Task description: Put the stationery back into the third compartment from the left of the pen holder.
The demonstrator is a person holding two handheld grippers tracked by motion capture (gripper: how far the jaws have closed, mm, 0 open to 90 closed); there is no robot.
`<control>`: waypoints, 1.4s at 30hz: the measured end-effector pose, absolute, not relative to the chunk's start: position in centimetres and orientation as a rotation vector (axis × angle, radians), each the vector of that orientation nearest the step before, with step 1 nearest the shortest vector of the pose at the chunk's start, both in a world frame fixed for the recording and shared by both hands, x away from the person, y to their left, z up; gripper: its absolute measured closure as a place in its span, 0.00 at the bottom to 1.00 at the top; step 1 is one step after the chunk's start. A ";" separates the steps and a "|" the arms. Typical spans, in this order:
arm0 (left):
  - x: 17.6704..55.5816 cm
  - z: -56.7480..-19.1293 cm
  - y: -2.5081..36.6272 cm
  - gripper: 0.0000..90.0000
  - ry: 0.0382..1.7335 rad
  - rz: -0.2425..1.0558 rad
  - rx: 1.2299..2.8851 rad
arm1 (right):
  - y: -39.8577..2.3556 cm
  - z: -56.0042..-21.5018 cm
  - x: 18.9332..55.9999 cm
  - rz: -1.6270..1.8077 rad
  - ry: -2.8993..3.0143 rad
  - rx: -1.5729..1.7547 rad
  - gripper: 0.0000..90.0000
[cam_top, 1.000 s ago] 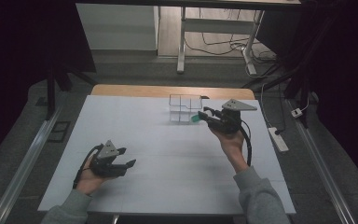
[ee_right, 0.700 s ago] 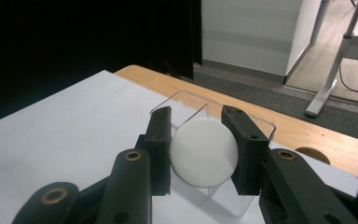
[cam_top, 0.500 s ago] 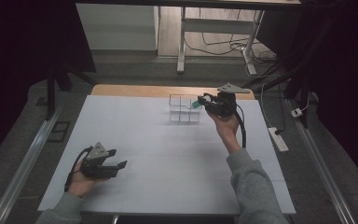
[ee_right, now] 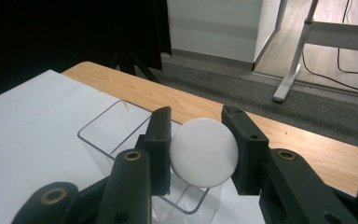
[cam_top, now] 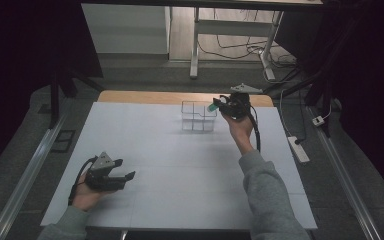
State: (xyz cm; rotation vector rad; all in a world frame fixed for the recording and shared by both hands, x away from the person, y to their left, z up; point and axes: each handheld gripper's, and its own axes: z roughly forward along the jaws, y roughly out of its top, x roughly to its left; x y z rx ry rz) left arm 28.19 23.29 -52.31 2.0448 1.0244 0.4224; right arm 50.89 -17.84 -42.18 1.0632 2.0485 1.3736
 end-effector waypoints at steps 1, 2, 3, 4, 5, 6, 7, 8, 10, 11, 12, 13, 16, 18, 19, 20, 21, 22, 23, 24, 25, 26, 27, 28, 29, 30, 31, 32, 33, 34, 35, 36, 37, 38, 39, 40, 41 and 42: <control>28.2 -52.4 23.3 0.33 1.024 0.420 2.046 | -17.8 -42.3 51.0 1.368 2.051 1.066 0.71; 28.2 -52.4 23.3 0.33 1.024 0.420 2.048 | -17.7 -42.4 51.1 1.365 2.055 1.068 0.70; 28.2 -52.4 23.3 0.33 1.024 0.420 2.048 | -17.7 -42.6 51.2 1.362 2.057 1.070 0.69; 28.2 -52.4 23.3 0.33 1.022 0.420 2.048 | -17.7 -42.7 51.2 1.376 2.054 1.069 0.64; 28.2 -52.3 23.3 0.33 1.022 0.421 2.047 | -17.7 -42.8 51.3 1.386 2.055 1.079 0.59; 28.2 -52.3 23.3 0.33 1.022 0.421 2.046 | -17.7 -42.8 51.3 1.391 2.052 1.082 0.57; 28.2 -52.4 23.3 0.33 1.022 0.420 2.045 | -17.7 -42.8 51.2 1.392 2.049 1.085 0.55; 28.2 -52.4 23.3 0.33 1.022 0.419 2.046 | -17.8 -42.8 51.1 1.393 2.045 1.086 0.52; 28.2 -52.4 23.2 0.33 1.020 0.416 2.051 | -17.9 -42.7 50.9 1.398 2.042 1.084 0.51; 28.2 -52.4 23.2 0.33 1.018 0.416 2.053 | -18.0 -42.7 50.7 1.398 2.048 1.082 0.51; 28.2 -52.4 23.2 0.33 1.016 0.417 2.055 | -18.1 -42.7 50.5 1.406 2.046 1.079 0.51; 28.2 -52.4 23.1 0.33 1.016 0.417 2.054 | -18.3 -42.7 50.3 1.399 2.051 1.076 0.51; 28.2 -52.4 23.2 0.33 1.021 0.417 2.049 | -18.8 -43.0 49.5 1.405 2.060 1.069 0.51; 28.2 -52.3 23.2 0.33 1.021 0.417 2.045 | -19.4 -43.3 48.9 1.423 2.073 1.069 0.52; 28.2 -52.3 23.2 0.33 1.022 0.417 2.045 | -19.6 -43.4 48.6 1.423 2.080 1.064 0.52; 28.2 -52.4 23.2 0.33 1.023 0.415 2.046 | -19.9 -43.5 48.2 1.412 2.092 1.056 0.52; 28.2 -52.4 23.2 0.33 1.023 0.415 2.048 | -20.2 -43.6 47.9 1.409 2.101 1.050 0.52; 28.2 -52.4 23.2 0.33 1.022 0.415 2.049 | -20.5 -43.8 47.5 1.407 2.110 1.047 0.52; 28.2 -52.4 23.2 0.33 1.023 0.415 2.049 | -20.9 -44.0 47.2 1.403 2.120 1.044 0.52; 28.2 -52.4 23.2 0.33 1.023 0.414 2.050 | -21.2 -44.2 46.8 1.407 2.123 1.043 0.52; 28.2 -52.4 23.2 0.33 1.025 0.412 2.051 | -21.6 -44.4 46.4 1.408 2.130 1.043 0.52; 28.3 -52.4 23.2 0.33 1.025 0.411 2.052 | -22.0 -44.7 46.0 1.407 2.135 1.049 0.52; 28.3 -52.4 23.2 0.33 1.025 0.410 2.055 | -22.4 -44.9 45.6 1.399 2.142 1.053 0.52; 28.3 -52.4 23.2 0.33 1.025 0.410 2.056 | -22.7 -45.1 45.2 1.397 2.149 1.057 0.52; 28.3 -52.4 23.2 0.33 1.025 0.412 2.055 | -23.1 -45.2 44.8 1.401 2.154 1.061 0.52; 28.3 -52.4 23.2 0.33 1.027 0.415 2.053 | -23.5 -45.4 44.3 1.402 2.159 1.063 0.52; 28.3 -52.4 23.2 0.33 1.029 0.417 2.049 | -23.9 -45.6 43.8 1.410 2.161 1.062 0.52; 28.3 -52.4 23.2 0.33 1.031 0.418 2.046 | -24.2 -45.8 43.3 1.407 2.165 1.057 0.52; 28.3 -52.4 23.2 0.33 1.033 0.418 2.044 | -24.6 -45.9 42.8 1.400 2.174 1.056 0.52; 28.3 -52.4 23.2 0.33 1.034 0.418 2.044 | -25.0 -46.0 42.3 1.404 2.175 1.054 0.52; 28.3 -52.4 23.2 0.33 1.035 0.418 2.045 | -25.3 -46.1 41.8 1.397 2.185 1.050 0.52; 28.3 -52.4 23.2 0.33 1.035 0.417 2.046 | -25.6 -46.3 41.3 1.390 2.196 1.043 0.52; 28.3 -52.4 23.2 0.33 1.034 0.417 2.046 | -25.8 -46.4 40.8 1.385 2.203 1.039 0.51; 28.3 -52.4 23.2 0.33 1.034 0.417 2.046 | -26.0 -46.5 40.4 1.383 2.210 1.036 0.51; 28.3 -52.4 23.2 0.33 1.033 0.418 2.046 | -26.3 -46.6 40.0 1.375 2.222 1.036 0.51; 28.3 -52.4 23.2 0.33 1.035 0.419 2.046 | -26.5 -46.8 39.5 1.369 2.229 1.033 0.51; 28.3 -52.4 23.2 0.33 1.035 0.419 2.045 | -26.7 -46.9 39.2 1.368 2.232 1.031 0.51; 28.3 -52.4 23.2 0.33 1.036 0.419 2.046 | -26.9 -47.0 38.8 1.368 2.241 1.030 0.51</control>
